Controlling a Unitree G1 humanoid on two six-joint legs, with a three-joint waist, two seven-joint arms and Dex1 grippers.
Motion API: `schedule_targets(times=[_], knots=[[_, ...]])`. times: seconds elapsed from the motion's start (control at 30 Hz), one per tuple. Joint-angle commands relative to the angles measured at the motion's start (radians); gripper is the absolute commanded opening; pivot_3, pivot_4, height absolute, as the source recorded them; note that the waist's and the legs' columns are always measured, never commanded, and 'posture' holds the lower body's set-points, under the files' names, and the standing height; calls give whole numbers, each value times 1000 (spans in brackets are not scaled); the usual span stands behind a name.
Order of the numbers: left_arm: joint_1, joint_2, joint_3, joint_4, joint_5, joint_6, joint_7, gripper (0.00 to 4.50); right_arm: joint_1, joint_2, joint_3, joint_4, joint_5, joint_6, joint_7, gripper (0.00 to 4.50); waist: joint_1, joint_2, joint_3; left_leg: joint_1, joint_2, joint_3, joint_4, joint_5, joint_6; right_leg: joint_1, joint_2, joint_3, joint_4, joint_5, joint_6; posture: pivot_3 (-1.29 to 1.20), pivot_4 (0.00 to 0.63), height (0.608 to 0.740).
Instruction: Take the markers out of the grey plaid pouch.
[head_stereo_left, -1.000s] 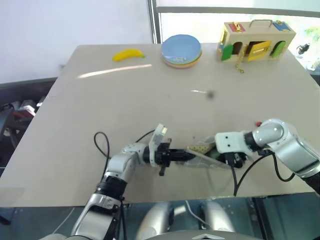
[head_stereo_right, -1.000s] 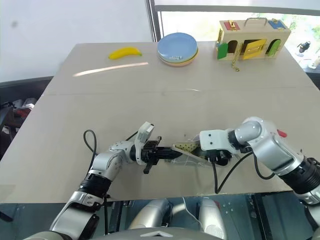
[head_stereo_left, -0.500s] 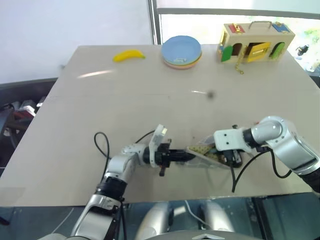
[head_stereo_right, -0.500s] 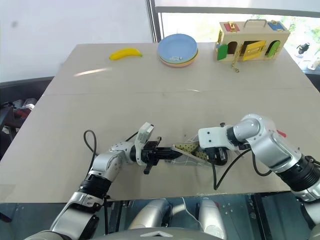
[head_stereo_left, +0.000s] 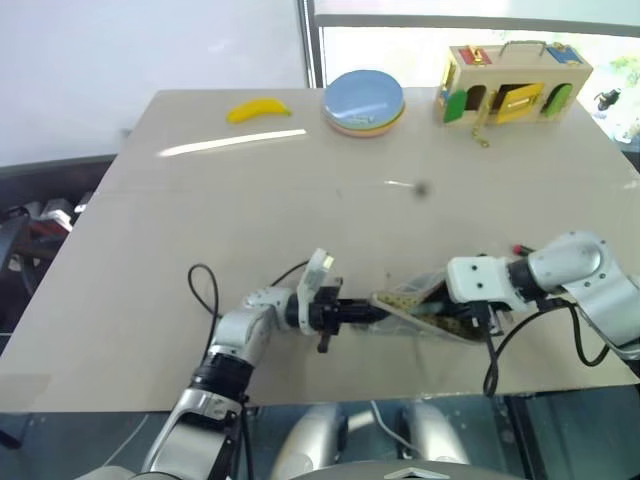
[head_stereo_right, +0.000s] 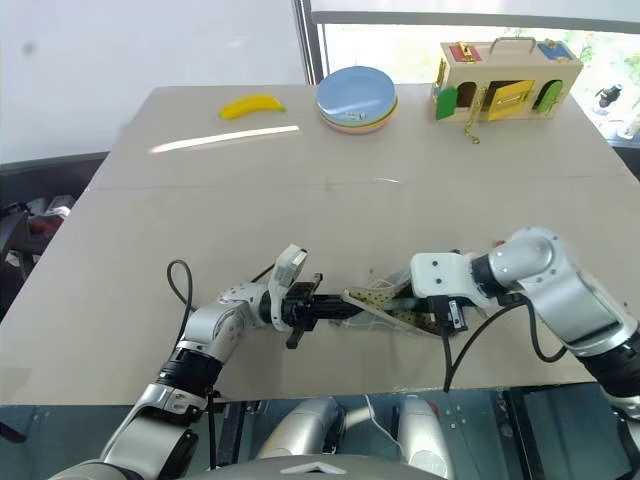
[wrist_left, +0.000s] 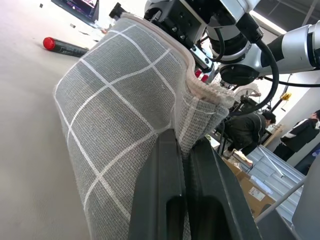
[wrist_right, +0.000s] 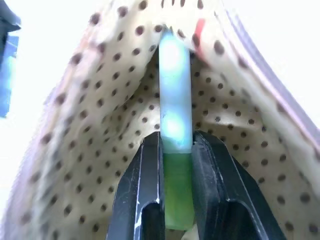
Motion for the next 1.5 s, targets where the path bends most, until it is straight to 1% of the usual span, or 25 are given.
schedule_targets(times=[0.03, 0.17, 0.3, 0.4, 0.5, 0.53, 0.6, 0.7, 0.73, 0.8, 0.87, 0.9, 0.93, 0.97, 1.07, 1.1, 1.13, 1.2, 1.4, 1.5], knots=[[7, 10, 13, 0, 4, -3, 3, 0, 13, -4, -113, -22, 92, -66, 14, 239, 0, 0, 0, 0, 0, 0, 0, 0, 0, 0, 0, 0, 0, 0, 0, 0, 150, 740], [6, 11, 19, 3, 7, -4, 1, 0, 43, 4, -174, -42, 162, -78, 17, 239, 1, 0, 0, 0, 0, 0, 0, 0, 0, 0, 0, 0, 0, 0, 0, 0, 150, 740], [5, 12, 22, 1, 9, -1, 0, 0, 61, 51, -248, -59, 258, -39, -25, 239, 0, 0, 1, -1, 0, 0, 0, 0, 0, 0, 0, 0, 0, 0, 0, 0, 150, 740], [5, 14, 26, -1, 11, 1, -1, 0, 73, 78, -322, -73, 355, 18, -50, 239, 1, 0, 1, -1, 0, 0, 0, 0, 0, 0, 0, 0, 0, 0, 0, 0, 150, 740], [5, 19, 30, -3, 12, 4, 0, 0, 57, 119, -428, -96, 528, 115, -110, 239, 1, 0, 1, -1, 0, 0, 0, 0, 0, 0, 0, 0, -1, 0, 0, 0, 150, 740], [5, 20, 31, -3, 12, 5, 1, 0, 55, 113, -443, -102, 551, 131, -117, 239, 1, 0, 1, -1, 0, -1, 0, 0, 0, 0, 0, 0, -1, 0, 0, 0, 150, 740], [4, 23, 35, -3, 11, 7, 2, 0, 79, 64, -429, -106, 507, 106, -98, 239, 2, 0, 1, -1, 0, -1, 0, 0, 0, 0, 0, 0, -1, 0, 0, 0, 150, 740], [1, 23, 38, -1, 9, 9, 2, 0, 128, -22, -337, -84, 344, -3, -73, 239, 3, 0, 1, -1, 0, -1, 0, 0, 0, 0, 0, -1, -1, 0, 0, 0, 150, 740], [0, 23, 39, -1, 8, 10, 2, 0, 137, -39, -314, -77, 314, -28, -70, 239, 2, 0, 1, -1, 0, -1, 0, 0, 0, 0, 0, -1, -2, 0, 0, 0, 150, 740], [0, 22, 40, -1, 7, 13, 2, 0, 121, -26, -274, -56, 285, -31, -102, 239, -2, 0, 1, -1, 0, 0, -1, 0, 0, -1, 0, 0, -1, 0, 0, 0, 150, 740], [-2, 19, 43, 0, 5, 16, 5, 0, 108, -38, -233, -49, 261, 3, -111, 239, -3, 0, 1, -1, 0, 1, 0, 0, 0, -2, 0, 1, 0, 0, 0, 0, 150, 740], [-3, 17, 44, 0, 3, 18, 7, 0, 108, -50, -216, -48, 248, 10, -104, 748, -1, 0, 1, -1, 0, 1, 0, 0, 0, -2, 0, 1, 0, 0, 0, 0, 150, 740], [-4, 14, 46, -2, -2, 24, 9, 0, 99, -42, -196, -33, 222, -3, -117, 937, 0, 0, 1, -1, 0, 1, 0, 0, 0, -2, 0, 0, 0, 0, 0, 0, 150, 740], [-5, 11, 47, -5, -9, 32, 9, 0, 79, -21, -176, -12, 196, -12, -141, 1540, 1, 0, 1, -1, 0, 1, 0, 0, 0, -2, 0, 0, 0, 0, 0, 0, 150, 740], [-11, 7, 44, -9, -17, 46, 4, 0, 39, 7, -128, 18, 157, -5, -160, 2833, 0, 0, 1, -1, 0, 1, 0, 0, 0, -2, 0, 1, 0, 0, 0, 0, 150, 740], [-13, 7, 41, -19, -25, 58, -2, 0, 27, 6, -105, 28, 132, -11, -159, 3191, 1, 1, 1, -1, 0, 1, 0, 0, 0, -2, 0, 0, 0, 0, 0, 0, 150, 740], [-14, 8, 39, -30, -33, 71, -9, 0, 18, 3, -87, 35, 111, -15, -157, 3686, 1, 1, 1, -2, 0, 0, 0, 0, 0, -2, 0, 0, 0, 0, 0, 0, 150, 740], [-14, 14, 38, -67, -64, 114, -25, 0, 2, -9, -60, 29, 99, 19, -143, 4430, 2, 1, 1, -2, 0, 0, 0, 0, 0, -2, 0, 0, -1, 0, 0, 0, 150, 740], [-8, 40, 32, -183, -146, 222, -63, 0, -47, -63, -21, -74, 141, 178, -82, 4473, 0, 1, 2, -3, 0, -1, 0, 0, 0, -2, 0, -1, -2, 0, 0, 0, 150, 740], [-5, 47, 25, -202, -159, 243, -71, 0, -78, -58, 6, -94, 140, 223, -78, 4473, -1, 1, 2, -3, 0, -1, 0, 0, 0, -2, 0, -1, -1, 0, 0, 0, 150, 740]])
